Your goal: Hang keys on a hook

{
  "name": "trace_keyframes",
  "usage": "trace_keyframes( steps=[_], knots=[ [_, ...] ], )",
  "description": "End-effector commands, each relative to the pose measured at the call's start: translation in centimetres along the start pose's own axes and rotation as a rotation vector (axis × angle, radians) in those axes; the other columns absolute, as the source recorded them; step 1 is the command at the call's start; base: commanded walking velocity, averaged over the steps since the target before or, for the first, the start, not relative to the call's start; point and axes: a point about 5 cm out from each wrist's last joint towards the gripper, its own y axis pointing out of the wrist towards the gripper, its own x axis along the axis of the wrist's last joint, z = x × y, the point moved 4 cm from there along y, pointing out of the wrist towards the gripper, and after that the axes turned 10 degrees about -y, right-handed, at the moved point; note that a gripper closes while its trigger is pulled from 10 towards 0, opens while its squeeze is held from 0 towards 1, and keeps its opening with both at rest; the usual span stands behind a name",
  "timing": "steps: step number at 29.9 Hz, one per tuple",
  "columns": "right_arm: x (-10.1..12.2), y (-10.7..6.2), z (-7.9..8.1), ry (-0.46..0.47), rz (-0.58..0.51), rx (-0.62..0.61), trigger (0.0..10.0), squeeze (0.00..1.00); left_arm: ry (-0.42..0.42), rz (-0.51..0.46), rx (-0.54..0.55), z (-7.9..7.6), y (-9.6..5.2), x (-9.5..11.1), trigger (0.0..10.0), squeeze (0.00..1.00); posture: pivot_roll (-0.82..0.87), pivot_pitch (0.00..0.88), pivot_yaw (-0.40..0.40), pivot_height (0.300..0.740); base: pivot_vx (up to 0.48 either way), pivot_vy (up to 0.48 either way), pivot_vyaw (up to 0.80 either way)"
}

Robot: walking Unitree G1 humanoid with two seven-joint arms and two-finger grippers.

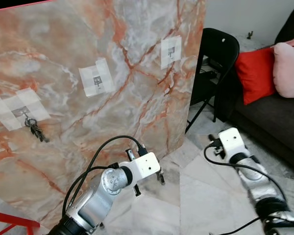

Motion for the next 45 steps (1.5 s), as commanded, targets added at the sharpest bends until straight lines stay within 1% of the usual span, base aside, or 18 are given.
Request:
trace_keyframes(
  steps=[1, 2, 3, 5, 6, 9, 10, 11, 12, 13, 14, 17, 20, 23, 29, 33, 38, 45],
  knots=[
    [1.7, 0.3, -0.4, 0.033, -0.061, 0.013, 10.0, 0.0, 0.034, -0.008, -0.005, 0.0, 0.0, 0.3, 10.0, 0.0, 0.04, 0.0, -0.01, 0.722, 0.0, 0.0, 0.0],
    [2.4, 0.5, 0.1, 0.021, -0.085, 0.053, 10.0, 0.0, 0.033, -0.007, -0.007, 0.0, 0.1, 0.3, 10.0, 0.0, 0.04, 0.0, -0.009, 0.722, 0.0, 0.0, 0.0],
    [2.4, 0.5, 0.1, 0.021, -0.085, 0.053, 10.0, 0.0, 0.033, -0.007, -0.007, 0.0, 0.1, 0.3, 10.0, 0.0, 0.04, 0.0, -0.009, 0.722, 0.0, 0.0, 0.0],
    [5.3, 0.3, 2.8, -0.107, -0.189, 0.255, 10.0, 0.0, 0.037, -0.025, 0.025, 0.8, 0.2, 0.6, 10.0, 0.0, 0.04, 0.0, -0.011, 0.722, 0.0, 0.0, 0.0],
    [6.0, 0.2, 3.1, -0.119, -0.217, 0.278, 10.0, 0.0, 0.043, -0.042, 0.033, 1.0, 0.2, 0.9, 10.0, 0.0, 0.04, 0.0, -0.012, 0.722, 0.0, 0.0, 0.0],
    [7.0, 0.0, 3.4, -0.1, -0.261, 0.316, 10.0, 0.0, 0.06, -0.072, 0.031, 1.2, 0.3, 1.4, 10.0, 0.0, 0.04, 0.0, -0.014, 0.722, 0.0, 0.0, 0.0],
    [7.0, 0.0, 3.4, -0.1, -0.261, 0.316, 10.0, 0.0, 0.06, -0.072, 0.031, 1.2, 0.3, 1.4, 10.0, 0.0, 0.04, 0.0, -0.014, 0.722, 0.0, 0.0, 0.0],
    [7.6, -0.2, 3.7, -0.082, -0.287, 0.354, 10.0, 0.0, 0.062, -0.092, 0.028, 1.2, 0.3, 1.8, 10.0, 0.0, 0.04, 0.0, -0.017, 0.722, 0.0, 0.0, 0.0],
    [8.8, -0.9, 4.5, -0.059, -0.343, 0.443, 10.0, 0.0, 0.084, -0.131, 0.026, 1.4, 0.3, 2.6, 10.0, 0.0, 0.04, 0.0, -0.017, 0.722, 0.0, 0.0, 0.0],
    [8.8, -0.9, 4.5, -0.059, -0.343, 0.443, 10.0, 0.0, 0.084, -0.131, 0.026, 1.4, 0.3, 2.6, 10.0, 0.0, 0.04, 0.0, -0.017, 0.722, 0.0, 0.0, 0.0],
    [9.7, -1.7, 5.1, -0.056, -0.377, 0.515, 10.0, 0.0, 0.094, -0.155, 0.026, 1.5, 0.3, 3.1, 10.0, 0.0, 0.04, 0.0, -0.017, 0.722, 0.0, 0.0, 0.0],
    [10.4, -2.6, 5.5, -0.07, -0.398, 0.57, 10.0, 0.0, 0.109, -0.162, 0.041, 1.9, 0.3, 3.2, 10.0, 0.0, 0.04, 0.0, -0.016, 0.722, 0.0, 0.0, 0.0],
    [11.1, -2.8, 5.3, -0.067, -0.419, 0.567, 10.0, 0.0, 0.125, -0.18, 0.054, 2.3, 0.3, 3.7, 10.0, 0.0, 0.04, 0.0, -0.019, 0.722, 0.0, 0.0, 0.0],
    [11.2, -2.8, 5.2, -0.063, -0.42, 0.561, 10.0, 0.0, 0.139, -0.203, 0.04, 2.1, 0.3, 4.3, 10.0, 0.0, 0.04, 0.0, -0.021, 0.722, 0.0, 0.0, 0.0],
    [10.7, -3.0, 4.9, -0.058, -0.382, 0.544, 10.0, 0.0, 0.149, -0.214, 0.038, 2.1, 0.3, 4.4, 10.0, 0.0, 0.04, 0.0, -0.023, 0.722, 0.0, 0.0, 0.0],
    [9.5, -2.7, 4.5, -0.103, -0.33, 0.528, 10.0, 0.0, 0.154, -0.224, 0.038, 2.1, 0.2, 4.8, 10.0, 0.0, 0.04, 0.0, -0.024, 0.722, 0.0, 0.0, 0.0],
    [9.1, -2.7, 4.1, -0.087, -0.309, 0.509, 10.0, 0.0, 0.157, -0.234, 0.043, 2.3, 0.2, 5.1, 10.0, 0.0, 0.04, 0.0, -0.026, 0.722, 0.0, 0.0, 0.0],
    [8.6, -2.6, 4.0, -0.086, -0.292, 0.497, 10.0, 0.0, 0.153, -0.255, 0.052, 2.5, 0.0, 5.6, 10.0, 0.0, 0.04, 0.0, -0.027, 0.722, 0.0, 0.0, 0.0]
  ],
)
